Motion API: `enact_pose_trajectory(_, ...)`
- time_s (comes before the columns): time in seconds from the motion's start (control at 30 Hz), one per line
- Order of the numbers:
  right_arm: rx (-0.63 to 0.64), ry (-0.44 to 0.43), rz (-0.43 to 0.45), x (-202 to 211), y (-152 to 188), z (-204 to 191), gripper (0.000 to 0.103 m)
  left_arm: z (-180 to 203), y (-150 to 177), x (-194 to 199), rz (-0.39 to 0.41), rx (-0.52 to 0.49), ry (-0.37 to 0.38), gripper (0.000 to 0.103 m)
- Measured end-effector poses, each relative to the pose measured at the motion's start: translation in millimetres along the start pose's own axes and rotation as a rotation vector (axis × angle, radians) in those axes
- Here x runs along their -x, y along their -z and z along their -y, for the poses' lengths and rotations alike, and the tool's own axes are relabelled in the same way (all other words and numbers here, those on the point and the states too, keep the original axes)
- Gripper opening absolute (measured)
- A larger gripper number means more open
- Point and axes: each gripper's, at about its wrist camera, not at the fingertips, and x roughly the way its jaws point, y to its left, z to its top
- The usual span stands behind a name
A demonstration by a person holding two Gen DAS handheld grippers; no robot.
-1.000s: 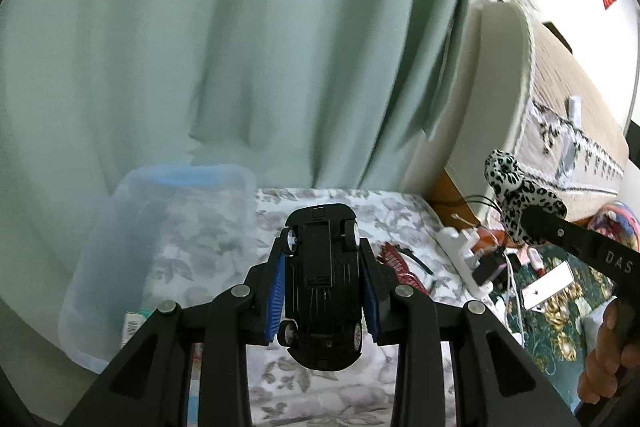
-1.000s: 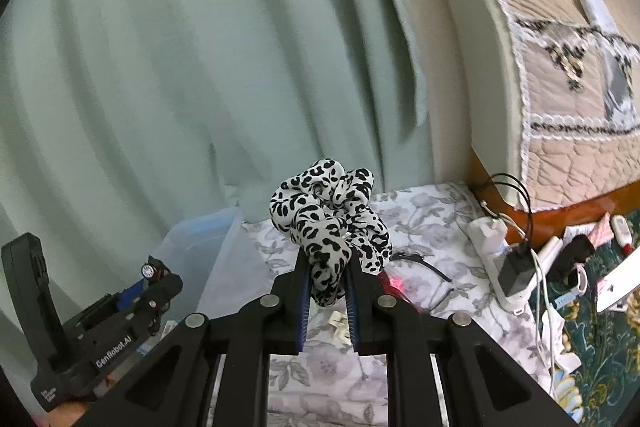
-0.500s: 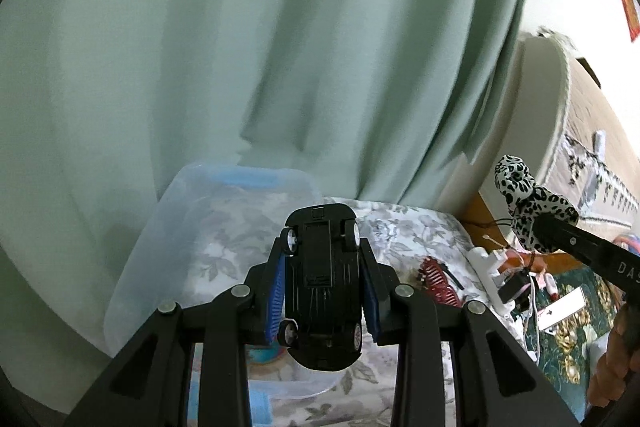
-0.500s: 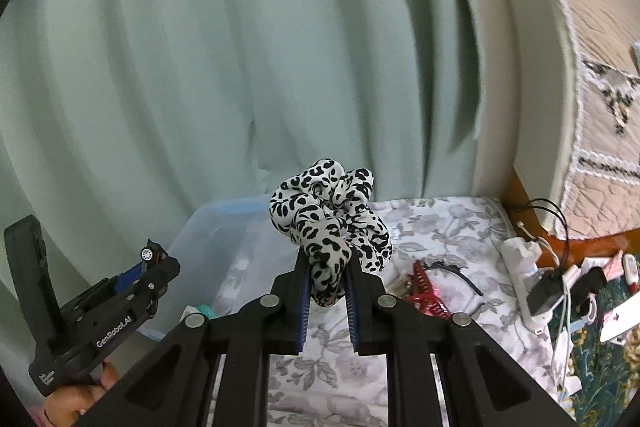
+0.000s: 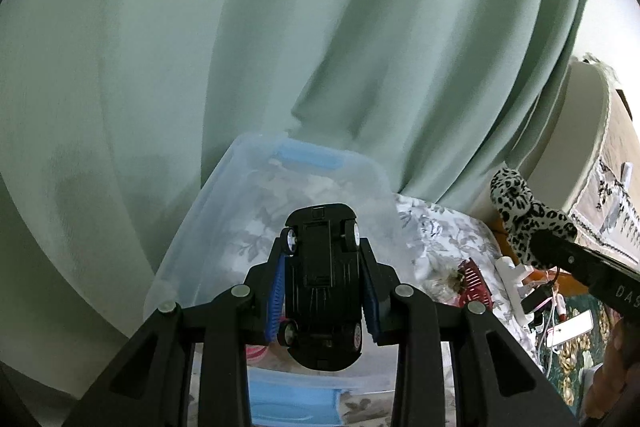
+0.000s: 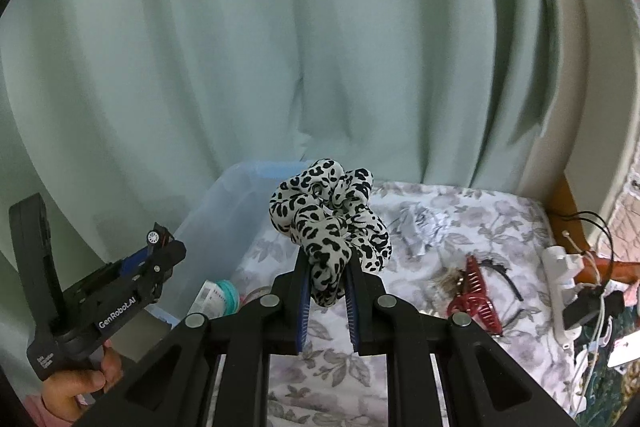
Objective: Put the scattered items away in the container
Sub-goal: 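Carry the toy car and scrunchie over the clear box and lower them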
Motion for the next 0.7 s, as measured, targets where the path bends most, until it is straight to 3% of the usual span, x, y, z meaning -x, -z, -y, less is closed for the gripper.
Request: enact_pose_trajectory(0.7, 0.139, -0.098, -0.178, -81, 1, -74, 0.017, -45, 11, -24, -0.07, 0.072, 0.003, 0.034)
